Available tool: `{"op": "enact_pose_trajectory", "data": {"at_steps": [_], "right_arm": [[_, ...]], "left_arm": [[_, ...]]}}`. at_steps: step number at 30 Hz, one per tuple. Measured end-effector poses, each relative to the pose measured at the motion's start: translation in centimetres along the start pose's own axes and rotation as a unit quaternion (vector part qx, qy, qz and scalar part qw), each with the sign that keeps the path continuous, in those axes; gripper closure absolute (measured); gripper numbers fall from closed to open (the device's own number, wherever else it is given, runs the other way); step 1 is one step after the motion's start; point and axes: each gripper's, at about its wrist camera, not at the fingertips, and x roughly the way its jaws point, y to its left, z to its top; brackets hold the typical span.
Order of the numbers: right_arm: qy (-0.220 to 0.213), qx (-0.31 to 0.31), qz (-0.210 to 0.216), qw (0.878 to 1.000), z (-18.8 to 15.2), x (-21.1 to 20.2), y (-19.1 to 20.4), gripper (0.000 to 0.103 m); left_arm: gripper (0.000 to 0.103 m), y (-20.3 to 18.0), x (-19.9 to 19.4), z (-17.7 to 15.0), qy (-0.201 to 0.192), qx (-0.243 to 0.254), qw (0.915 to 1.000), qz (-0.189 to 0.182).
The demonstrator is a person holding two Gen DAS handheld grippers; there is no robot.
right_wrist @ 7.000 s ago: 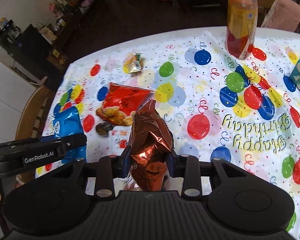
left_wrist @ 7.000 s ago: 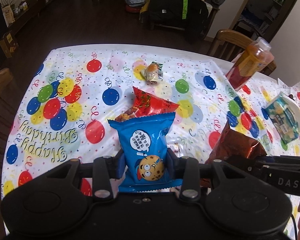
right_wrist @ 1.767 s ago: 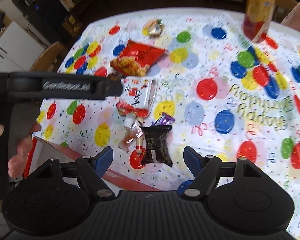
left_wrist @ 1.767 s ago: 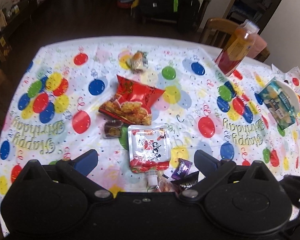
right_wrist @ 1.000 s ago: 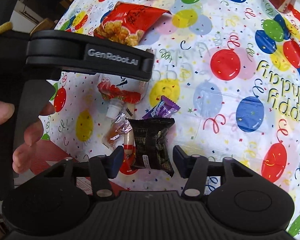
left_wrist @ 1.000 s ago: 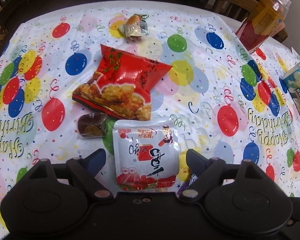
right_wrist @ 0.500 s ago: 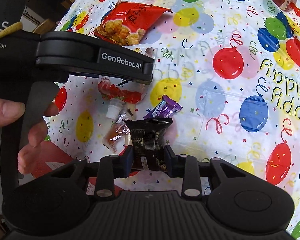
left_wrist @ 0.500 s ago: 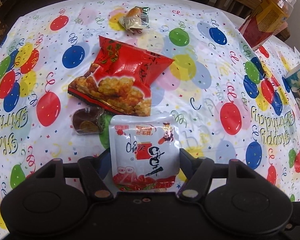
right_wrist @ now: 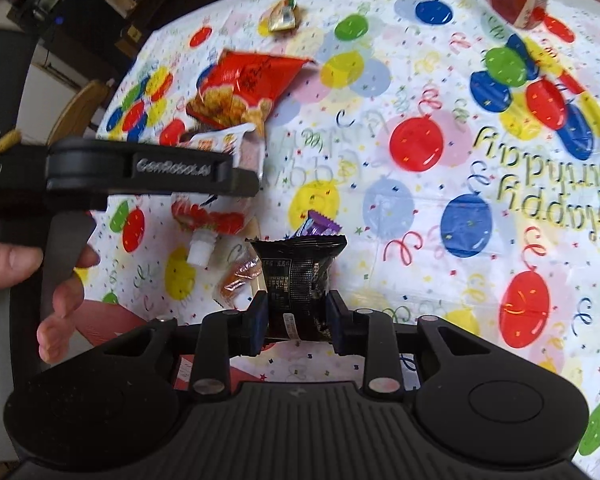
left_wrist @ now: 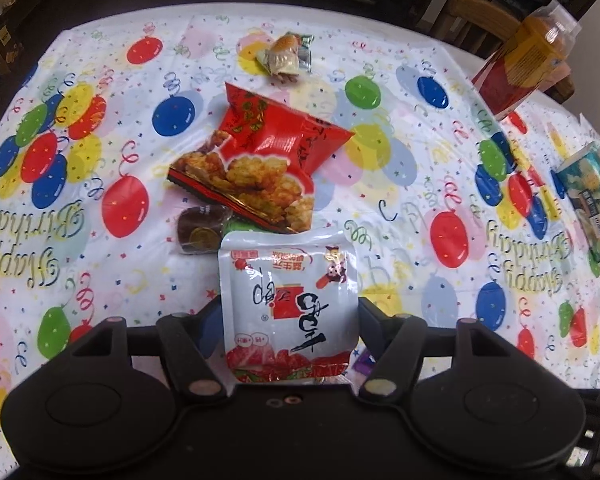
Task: Organize snacks
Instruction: 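Carry both packets into the white box and open both tools to release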
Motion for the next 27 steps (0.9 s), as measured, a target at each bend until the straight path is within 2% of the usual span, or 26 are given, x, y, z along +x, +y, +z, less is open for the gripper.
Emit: {"op": "enact_pose_trajectory", "data": {"at_steps": [13,21,27], "right_arm": [[-0.061,0.005,-0.007,0.998,-1.7,-5.9,2.4,0.073],[-0.094,-0.002,-0.013,0.996,-4.2,-9.4,4.8,0.073],[-0.107,-0.008,-0.017,0.994,-6.6,-11.2,6.6,0.073]], "left_arm": [[0.037,-0.3,-7.6,-1.9,-0.053,0.018,0.998,-0.029],[0.037,-0.4,-12.5,-4.4,-0.084,0.034,0.9949,-0.044],[0.037,-0.1,-15.3,-7.0,-0.093,0.049,0.9931,-0.052]]}}
